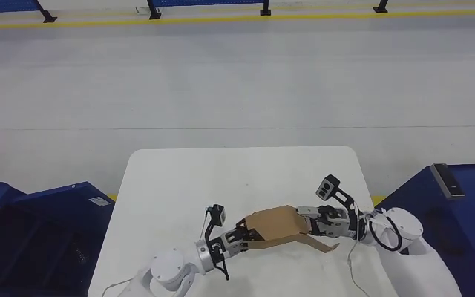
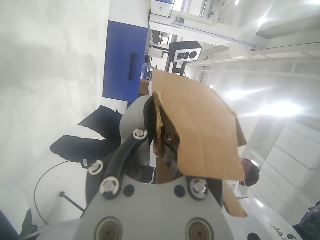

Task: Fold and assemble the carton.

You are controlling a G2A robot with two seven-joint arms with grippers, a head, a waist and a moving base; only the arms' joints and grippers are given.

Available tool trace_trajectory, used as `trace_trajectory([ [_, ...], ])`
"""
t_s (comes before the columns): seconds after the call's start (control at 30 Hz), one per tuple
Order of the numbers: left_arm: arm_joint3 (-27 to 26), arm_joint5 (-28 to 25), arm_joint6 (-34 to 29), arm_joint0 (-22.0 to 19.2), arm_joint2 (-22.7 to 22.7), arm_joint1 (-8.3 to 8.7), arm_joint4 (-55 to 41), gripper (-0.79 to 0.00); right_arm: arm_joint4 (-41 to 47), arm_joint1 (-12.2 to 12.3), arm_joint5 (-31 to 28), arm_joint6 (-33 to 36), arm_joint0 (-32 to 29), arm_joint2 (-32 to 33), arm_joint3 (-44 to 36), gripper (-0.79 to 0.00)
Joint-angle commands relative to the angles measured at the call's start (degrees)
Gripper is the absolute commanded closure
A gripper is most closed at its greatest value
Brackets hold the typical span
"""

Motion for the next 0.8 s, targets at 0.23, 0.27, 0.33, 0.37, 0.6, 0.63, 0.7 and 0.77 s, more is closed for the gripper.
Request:
trace_trajectory([
  [0.23, 0.3, 0.5, 0.1, 0.0, 0.4, -0.11, 0.5, 0.000, -1.5, 0.3, -1.5, -0.3, 0.8, 0.3, 1.6, -0.342],
  [0.27, 0.3, 0.5, 0.1, 0.0, 0.3, -0.12, 0.4, 0.000, -1.4, 0.4, -1.6, -0.3, 0.8, 0.5, 1.8, -0.345],
  [0.33, 0.3, 0.4, 0.2, 0.1, 0.3, -0.14, 0.4, 0.000, -1.2, 0.5, -1.6, -0.1, 0.8, 0.9, 2.2, -0.348],
  [0.37, 0.3, 0.4, 0.1, 0.1, 0.3, -0.15, 0.3, 0.000, -1.1, 0.5, -1.5, -0.1, 0.8, 1.0, 2.4, -0.348],
  [0.6, -0.2, -1.1, -1.2, 0.5, -0.2, -0.39, -4.7, 0.000, -1.3, 0.6, 0.0, 0.0, 1.6, -0.2, 4.3, -0.351],
  [0.63, -0.2, -1.0, -1.5, 0.6, -0.3, -0.41, -5.4, 0.000, -1.3, 0.6, 0.1, 0.0, 1.9, -0.5, 4.5, -0.351],
  [0.7, -0.2, -0.9, -1.7, 0.6, -0.5, -0.40, -5.7, 0.000, -1.6, 0.6, 0.3, 0.0, 2.3, -1.1, 4.9, -0.354],
  [0.77, -0.3, -0.9, -1.6, 0.6, -0.5, -0.39, -5.5, 0.000, -1.8, 0.5, 0.3, 0.1, 2.6, -1.7, 5.2, -0.354],
])
